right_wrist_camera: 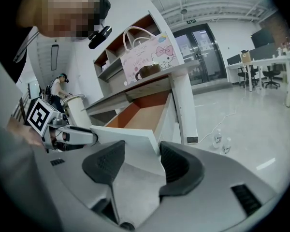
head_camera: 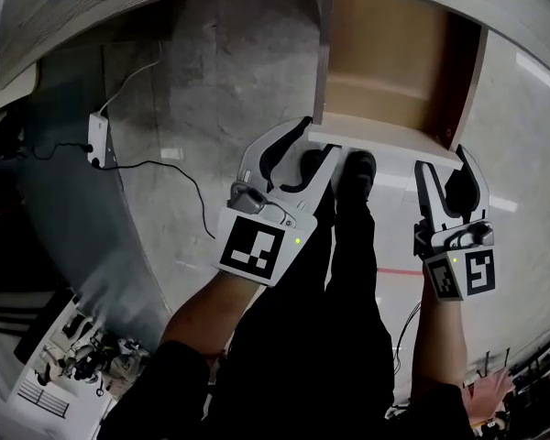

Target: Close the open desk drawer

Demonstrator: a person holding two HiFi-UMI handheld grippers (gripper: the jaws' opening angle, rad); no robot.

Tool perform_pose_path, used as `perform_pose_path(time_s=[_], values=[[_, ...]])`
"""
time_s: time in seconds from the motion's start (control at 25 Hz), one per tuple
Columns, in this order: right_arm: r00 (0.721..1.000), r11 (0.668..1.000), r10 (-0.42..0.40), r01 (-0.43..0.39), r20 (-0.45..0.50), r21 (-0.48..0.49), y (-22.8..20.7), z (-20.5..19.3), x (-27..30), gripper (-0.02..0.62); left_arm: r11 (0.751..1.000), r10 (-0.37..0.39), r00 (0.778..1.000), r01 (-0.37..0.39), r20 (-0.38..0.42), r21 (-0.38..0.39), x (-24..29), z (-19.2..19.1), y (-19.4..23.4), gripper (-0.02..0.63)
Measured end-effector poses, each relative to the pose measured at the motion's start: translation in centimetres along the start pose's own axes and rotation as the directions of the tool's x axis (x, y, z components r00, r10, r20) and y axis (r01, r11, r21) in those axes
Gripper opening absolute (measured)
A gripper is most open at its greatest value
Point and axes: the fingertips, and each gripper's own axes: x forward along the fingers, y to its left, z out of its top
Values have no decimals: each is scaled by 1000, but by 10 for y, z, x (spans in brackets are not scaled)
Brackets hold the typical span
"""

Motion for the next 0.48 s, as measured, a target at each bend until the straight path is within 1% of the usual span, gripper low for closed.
perform_pose_path(time_s=[0.04,0.16,0.4,0.48], values=[[1000,1000,-2,2,12,6,-1,7,3,244,1000,4,1000,-4,5,4,2,6,2,167],[1000,1000,-9,9,20,-17,-9,26,15,244,1000,17,1000,-17,20,6,10,25,11,166],[998,1000,-27,27,50,9,-16,55,31,245,999,42,995,-43,93,11,21,56,23,164],[998,999,-40,39,55,23,-19,65,34,245,999,47,993,-50,104,18,23,66,25,163]])
